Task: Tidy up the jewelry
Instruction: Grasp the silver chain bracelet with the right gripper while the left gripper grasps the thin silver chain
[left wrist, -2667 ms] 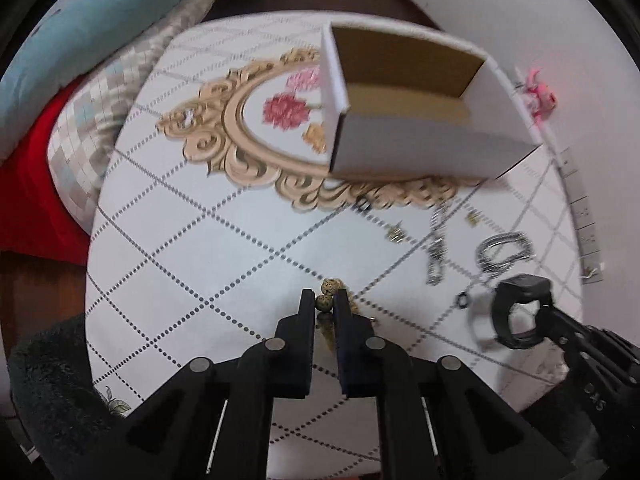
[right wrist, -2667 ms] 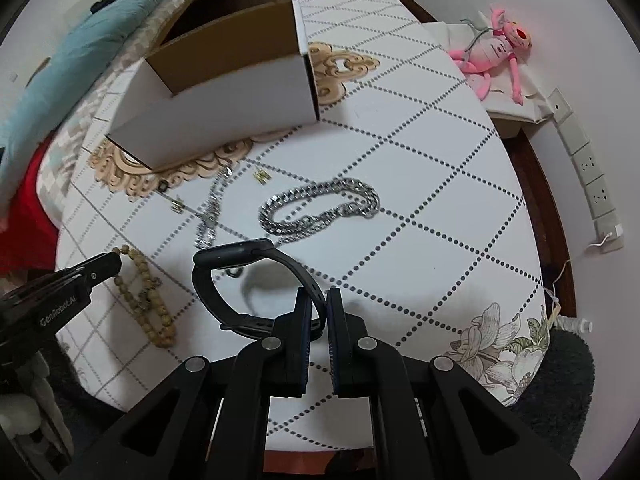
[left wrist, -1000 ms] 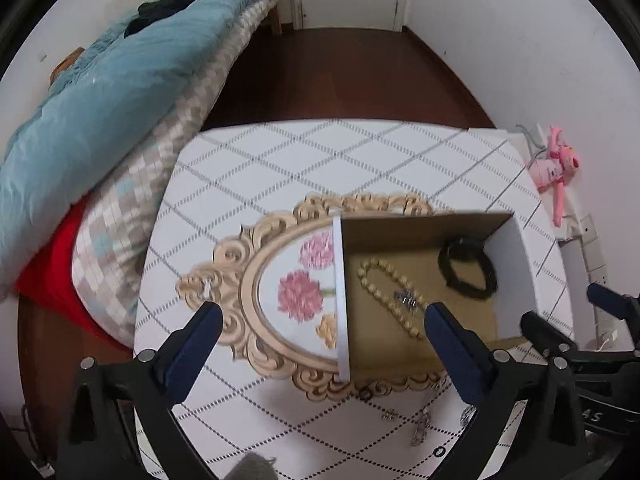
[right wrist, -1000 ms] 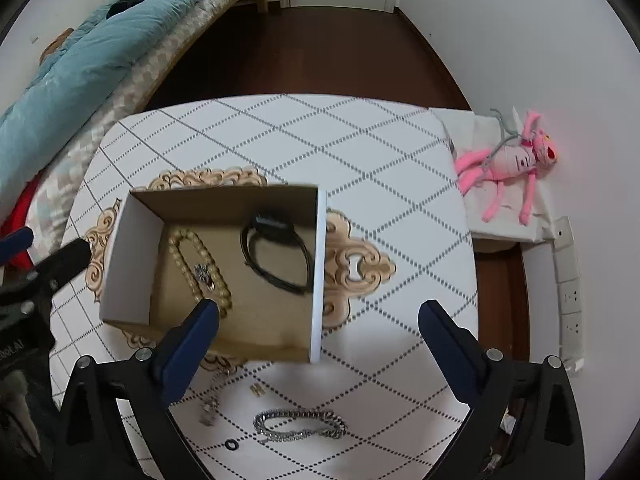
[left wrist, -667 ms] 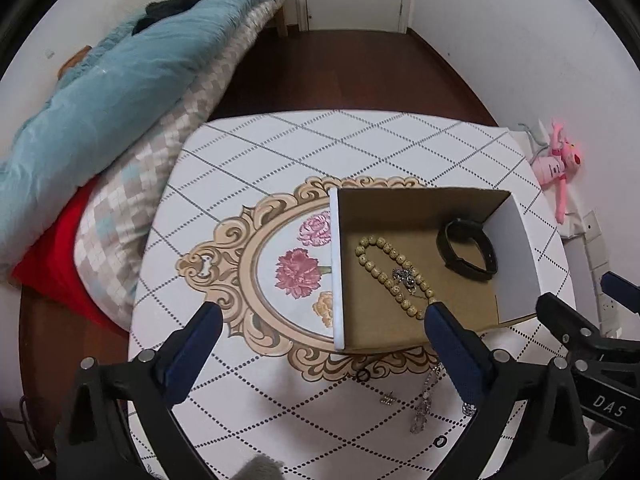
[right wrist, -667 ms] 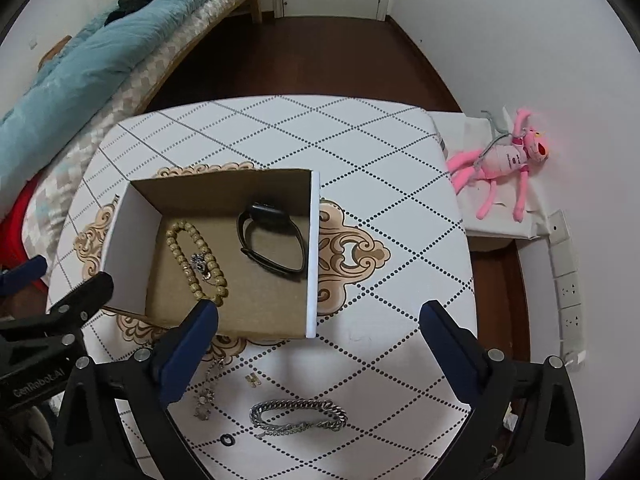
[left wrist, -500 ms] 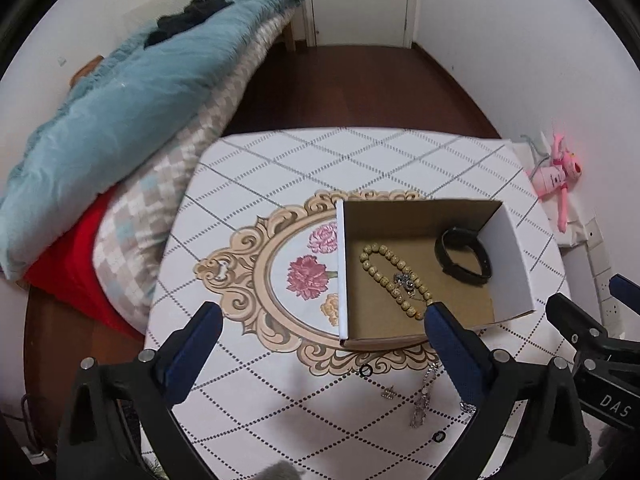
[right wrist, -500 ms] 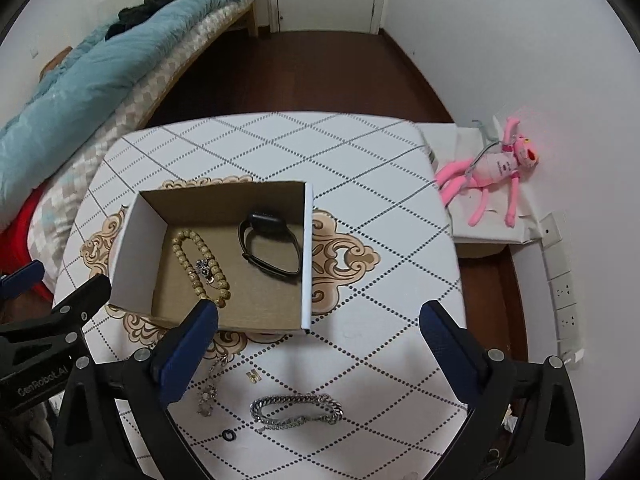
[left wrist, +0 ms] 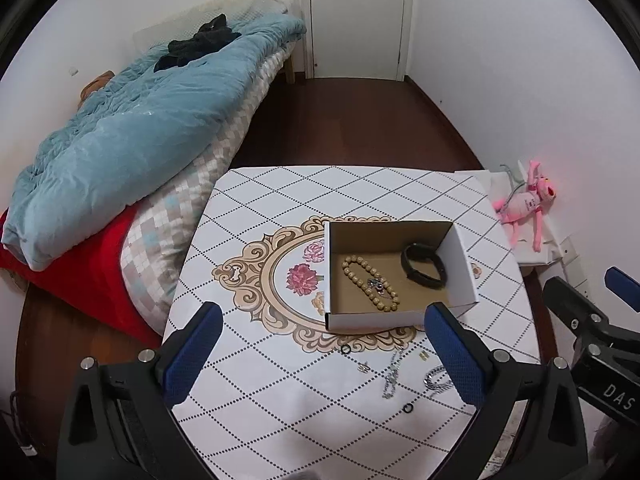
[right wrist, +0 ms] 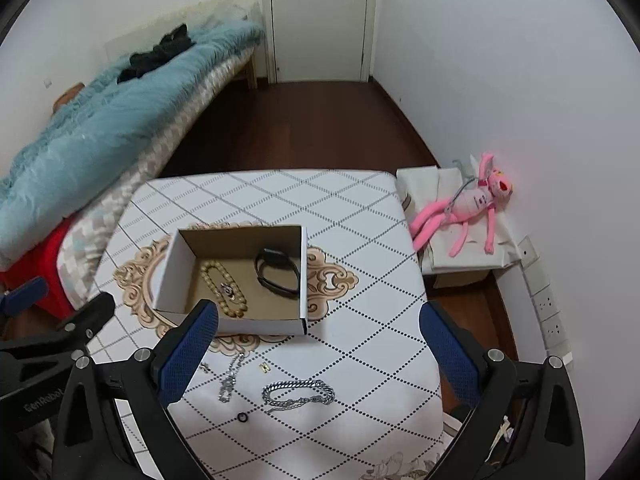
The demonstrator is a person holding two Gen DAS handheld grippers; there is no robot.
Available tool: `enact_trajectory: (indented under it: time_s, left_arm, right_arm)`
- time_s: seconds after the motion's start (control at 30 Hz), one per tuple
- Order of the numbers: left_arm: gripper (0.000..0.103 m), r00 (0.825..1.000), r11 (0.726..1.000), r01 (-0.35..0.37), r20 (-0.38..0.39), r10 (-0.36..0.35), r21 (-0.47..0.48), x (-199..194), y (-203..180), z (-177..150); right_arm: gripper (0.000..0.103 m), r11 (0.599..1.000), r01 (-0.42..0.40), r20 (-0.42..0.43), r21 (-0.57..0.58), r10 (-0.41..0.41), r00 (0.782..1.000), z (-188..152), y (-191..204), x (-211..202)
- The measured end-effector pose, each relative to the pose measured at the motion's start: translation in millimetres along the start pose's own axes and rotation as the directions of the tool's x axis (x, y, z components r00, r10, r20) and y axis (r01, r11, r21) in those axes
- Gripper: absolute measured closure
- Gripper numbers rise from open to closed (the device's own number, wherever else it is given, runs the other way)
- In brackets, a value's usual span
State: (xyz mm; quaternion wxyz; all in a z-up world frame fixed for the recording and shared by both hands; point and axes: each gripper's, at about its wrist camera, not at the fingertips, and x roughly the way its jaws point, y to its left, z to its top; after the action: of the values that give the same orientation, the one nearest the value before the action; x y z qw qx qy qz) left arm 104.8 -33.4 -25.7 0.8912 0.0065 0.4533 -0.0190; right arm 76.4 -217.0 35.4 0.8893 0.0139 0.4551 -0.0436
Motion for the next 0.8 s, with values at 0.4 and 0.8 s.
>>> enact_trajectory:
  time_s: [0.4,0.8]
  left_arm:
    - [0.0,0.998,0.998,-0.055,-0.023,0.055,-0.003,20,3,-27]
    - [0.001,0.97,0.998,-0.036,-0.24,0.045,0.042,105,-2,-89]
  right_arm:
    - [0.001,0.992,-0.036,-0.105,0.118,0.048,0.993,-35,-29,15]
    - [0.036,0.983,-0.024,-0.353,0.183,0.088,0.931,-125,-43,145]
